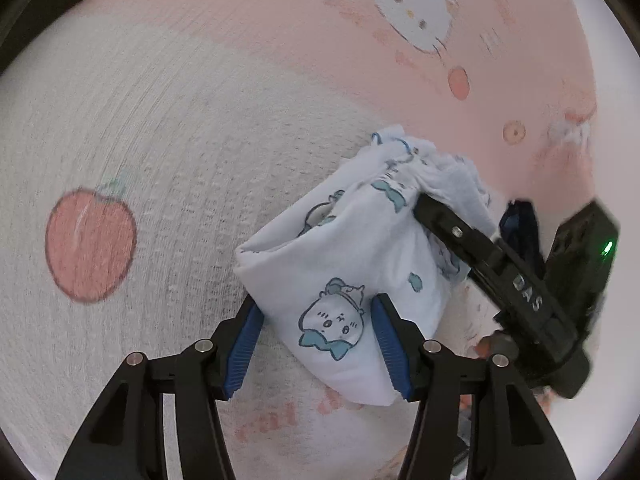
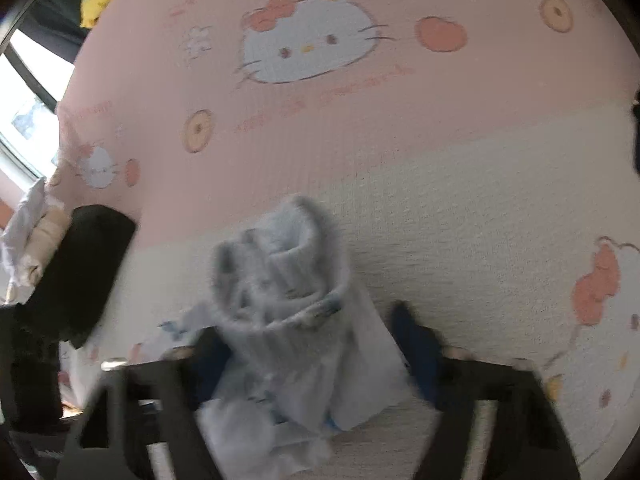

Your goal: Fold clothes

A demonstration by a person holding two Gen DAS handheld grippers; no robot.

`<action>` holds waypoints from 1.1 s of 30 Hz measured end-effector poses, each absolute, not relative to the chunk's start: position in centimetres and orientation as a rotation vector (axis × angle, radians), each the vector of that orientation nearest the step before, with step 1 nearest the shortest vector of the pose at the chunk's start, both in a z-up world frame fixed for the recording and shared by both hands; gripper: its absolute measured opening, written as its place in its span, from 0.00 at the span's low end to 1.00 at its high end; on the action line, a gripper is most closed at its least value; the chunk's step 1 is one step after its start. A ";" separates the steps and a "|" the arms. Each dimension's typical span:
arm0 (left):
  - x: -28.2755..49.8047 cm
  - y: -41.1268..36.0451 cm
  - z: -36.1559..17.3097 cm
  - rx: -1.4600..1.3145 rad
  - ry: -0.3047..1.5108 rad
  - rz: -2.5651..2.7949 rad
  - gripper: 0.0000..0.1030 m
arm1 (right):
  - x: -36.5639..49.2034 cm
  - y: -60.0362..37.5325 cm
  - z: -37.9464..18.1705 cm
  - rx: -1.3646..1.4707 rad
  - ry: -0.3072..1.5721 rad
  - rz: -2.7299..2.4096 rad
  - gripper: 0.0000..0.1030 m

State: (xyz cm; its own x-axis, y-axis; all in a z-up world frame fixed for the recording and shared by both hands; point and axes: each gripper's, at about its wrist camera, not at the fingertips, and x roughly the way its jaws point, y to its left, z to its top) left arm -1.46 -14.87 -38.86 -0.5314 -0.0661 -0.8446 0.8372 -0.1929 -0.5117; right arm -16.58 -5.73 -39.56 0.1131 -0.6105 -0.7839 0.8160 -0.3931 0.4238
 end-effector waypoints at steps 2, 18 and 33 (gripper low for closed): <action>-2.0 -14.7 -38.3 0.972 1.345 -1.844 0.44 | -15.8 -5.8 -39.3 1.202 0.274 -1.587 0.44; -0.2 -12.6 -35.7 1.120 1.243 -1.977 0.36 | -11.8 0.6 -39.7 1.344 0.046 -1.634 0.34; 2.0 -10.1 -34.7 1.258 1.108 -2.142 0.36 | -8.2 10.1 -40.4 1.429 -0.252 -1.729 0.34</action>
State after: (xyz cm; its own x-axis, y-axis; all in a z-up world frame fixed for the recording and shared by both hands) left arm 1.95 -10.10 -34.66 -0.5033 0.0375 -0.8633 0.6828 -0.5950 -0.4240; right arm -8.16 10.07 -40.38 0.0213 -0.7084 -0.7055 0.4771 -0.6129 0.6298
